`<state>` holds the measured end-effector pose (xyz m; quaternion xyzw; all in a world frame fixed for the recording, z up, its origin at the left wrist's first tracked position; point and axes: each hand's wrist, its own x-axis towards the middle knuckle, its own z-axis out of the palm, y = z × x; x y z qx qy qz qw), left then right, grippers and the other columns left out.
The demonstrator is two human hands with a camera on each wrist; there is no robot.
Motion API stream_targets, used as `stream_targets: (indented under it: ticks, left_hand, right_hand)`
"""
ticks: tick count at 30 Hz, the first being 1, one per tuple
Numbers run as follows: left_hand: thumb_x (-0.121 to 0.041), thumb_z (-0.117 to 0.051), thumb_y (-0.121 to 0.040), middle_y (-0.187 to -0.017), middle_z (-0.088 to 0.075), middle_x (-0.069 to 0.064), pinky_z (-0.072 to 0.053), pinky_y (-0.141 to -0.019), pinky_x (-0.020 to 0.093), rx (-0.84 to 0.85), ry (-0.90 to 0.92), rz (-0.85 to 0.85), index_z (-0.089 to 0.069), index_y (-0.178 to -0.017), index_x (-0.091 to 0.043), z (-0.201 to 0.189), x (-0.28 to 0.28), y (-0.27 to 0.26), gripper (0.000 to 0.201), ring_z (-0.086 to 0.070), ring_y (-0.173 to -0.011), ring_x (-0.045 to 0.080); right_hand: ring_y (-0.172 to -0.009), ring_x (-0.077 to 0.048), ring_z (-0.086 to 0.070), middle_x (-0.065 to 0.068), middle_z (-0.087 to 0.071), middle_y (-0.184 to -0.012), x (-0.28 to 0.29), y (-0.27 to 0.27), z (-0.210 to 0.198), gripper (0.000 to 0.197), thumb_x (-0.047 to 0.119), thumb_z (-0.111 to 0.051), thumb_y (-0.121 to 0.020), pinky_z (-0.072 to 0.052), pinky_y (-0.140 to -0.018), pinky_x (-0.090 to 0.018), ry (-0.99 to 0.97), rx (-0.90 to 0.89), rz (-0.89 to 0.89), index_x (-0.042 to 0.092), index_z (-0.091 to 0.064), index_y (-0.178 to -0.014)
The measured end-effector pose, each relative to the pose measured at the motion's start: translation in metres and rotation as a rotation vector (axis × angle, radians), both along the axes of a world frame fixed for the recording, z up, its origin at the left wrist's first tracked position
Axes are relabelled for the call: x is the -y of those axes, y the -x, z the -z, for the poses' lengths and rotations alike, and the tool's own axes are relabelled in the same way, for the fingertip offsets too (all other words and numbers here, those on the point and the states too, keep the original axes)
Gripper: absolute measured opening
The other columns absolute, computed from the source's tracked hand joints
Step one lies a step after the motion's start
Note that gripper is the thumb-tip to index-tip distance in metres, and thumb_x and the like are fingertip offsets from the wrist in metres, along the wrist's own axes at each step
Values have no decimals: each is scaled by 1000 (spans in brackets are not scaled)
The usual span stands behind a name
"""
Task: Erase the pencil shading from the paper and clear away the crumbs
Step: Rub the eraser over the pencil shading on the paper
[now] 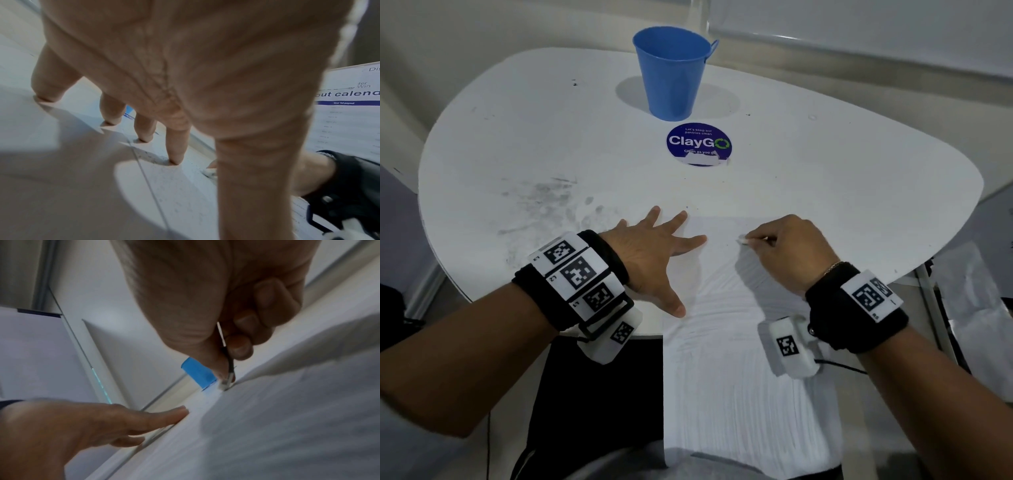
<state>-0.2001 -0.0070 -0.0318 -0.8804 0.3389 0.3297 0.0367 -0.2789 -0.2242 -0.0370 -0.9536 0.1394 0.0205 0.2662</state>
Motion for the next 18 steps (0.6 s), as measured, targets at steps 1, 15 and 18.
stream_targets:
  ticks: [1, 15, 18]
  left_hand:
    - [-73, -75, -69, -162, 29, -17, 2, -123, 59, -2, 1, -1, 9, -153, -57, 0, 0, 0, 120, 29, -150, 21]
    - [-71, -76, -69, -162, 29, -18, 2, -124, 58, -14, -5, -7, 9, -153, -57, -3, 1, 1, 120, 30, -150, 20]
    - [-72, -76, -69, -162, 29, -18, 2, -124, 58, -10, -1, -6, 9, -152, -57, -2, 1, 1, 120, 30, -150, 21]
  right_hand:
    - [-99, -15, -67, 7, -74, -105, -1, 2, 1, 19, 24, -60, -94, -51, -87, -26, 14, -4, -21, 23, -78, -103]
    - [-95, -16, -66, 6, -75, -100, -13, 5, -4, 19, 24, -60, -93, -51, -88, -30, 33, -92, -138, 23, -78, -99]
    - [-101, -19, -66, 5, -74, -107, 9, -5, -7, 20, 22, -60, -93, -46, -86, -24, 61, -67, -25, 22, -78, -103]
